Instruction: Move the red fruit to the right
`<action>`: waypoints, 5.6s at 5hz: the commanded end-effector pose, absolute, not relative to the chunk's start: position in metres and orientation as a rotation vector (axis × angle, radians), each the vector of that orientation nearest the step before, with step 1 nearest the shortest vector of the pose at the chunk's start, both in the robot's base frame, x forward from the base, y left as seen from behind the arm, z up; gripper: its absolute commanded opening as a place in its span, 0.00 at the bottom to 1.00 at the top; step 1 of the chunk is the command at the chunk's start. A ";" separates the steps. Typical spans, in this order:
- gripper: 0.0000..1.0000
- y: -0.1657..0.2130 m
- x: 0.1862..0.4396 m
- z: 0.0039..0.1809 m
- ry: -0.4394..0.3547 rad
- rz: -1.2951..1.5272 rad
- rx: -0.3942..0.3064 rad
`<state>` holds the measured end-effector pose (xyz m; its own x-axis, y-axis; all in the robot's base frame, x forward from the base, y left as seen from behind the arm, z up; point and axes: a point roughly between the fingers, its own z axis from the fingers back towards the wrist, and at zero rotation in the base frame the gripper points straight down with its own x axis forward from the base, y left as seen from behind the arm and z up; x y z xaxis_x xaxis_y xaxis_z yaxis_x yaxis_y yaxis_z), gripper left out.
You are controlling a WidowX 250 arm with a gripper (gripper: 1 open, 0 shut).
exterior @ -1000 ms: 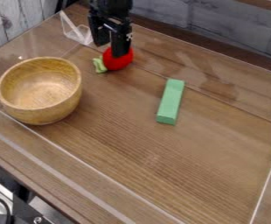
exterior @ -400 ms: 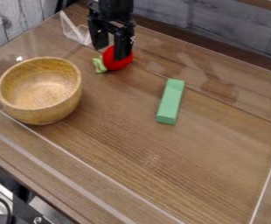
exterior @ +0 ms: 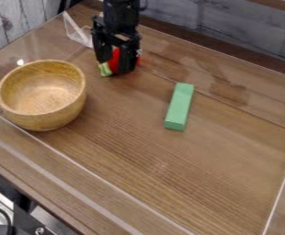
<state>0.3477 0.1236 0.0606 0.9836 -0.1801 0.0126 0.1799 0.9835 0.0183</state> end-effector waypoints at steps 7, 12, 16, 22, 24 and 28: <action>0.00 0.129 0.370 0.106 -0.066 0.054 0.067; 0.00 0.124 0.365 0.058 0.011 0.189 0.100; 0.00 0.115 0.355 0.095 -0.019 0.157 0.070; 0.00 0.102 0.353 0.057 -0.002 0.145 0.073; 0.00 0.078 0.351 0.047 -0.001 0.114 0.074; 0.00 0.098 0.338 0.032 -0.001 0.202 0.072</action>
